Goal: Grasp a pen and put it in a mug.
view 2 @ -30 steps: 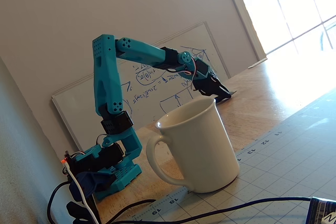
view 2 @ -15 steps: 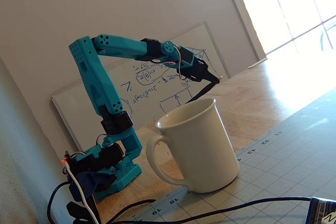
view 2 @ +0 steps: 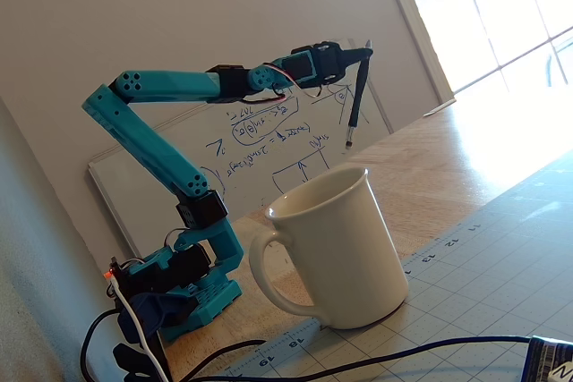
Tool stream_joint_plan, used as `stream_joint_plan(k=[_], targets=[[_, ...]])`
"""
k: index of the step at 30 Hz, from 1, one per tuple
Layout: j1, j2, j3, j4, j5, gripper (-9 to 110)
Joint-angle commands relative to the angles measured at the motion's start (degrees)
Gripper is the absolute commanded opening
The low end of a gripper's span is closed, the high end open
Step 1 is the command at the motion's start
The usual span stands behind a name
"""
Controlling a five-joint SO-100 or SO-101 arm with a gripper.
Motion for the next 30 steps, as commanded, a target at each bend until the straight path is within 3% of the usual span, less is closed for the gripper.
stream_joint_plan(k=[1, 15, 23, 30], targets=[[8.2, 8.8, 0.8, -11.5, -2.0, 0], [38.0, 29.2, 1.6, -15.7, -19.1, 0], [53.1, 35.9, 6.6, -15.6, -20.0, 0], [57.8, 45.5, 19.2, -15.6, -20.0, 0]])
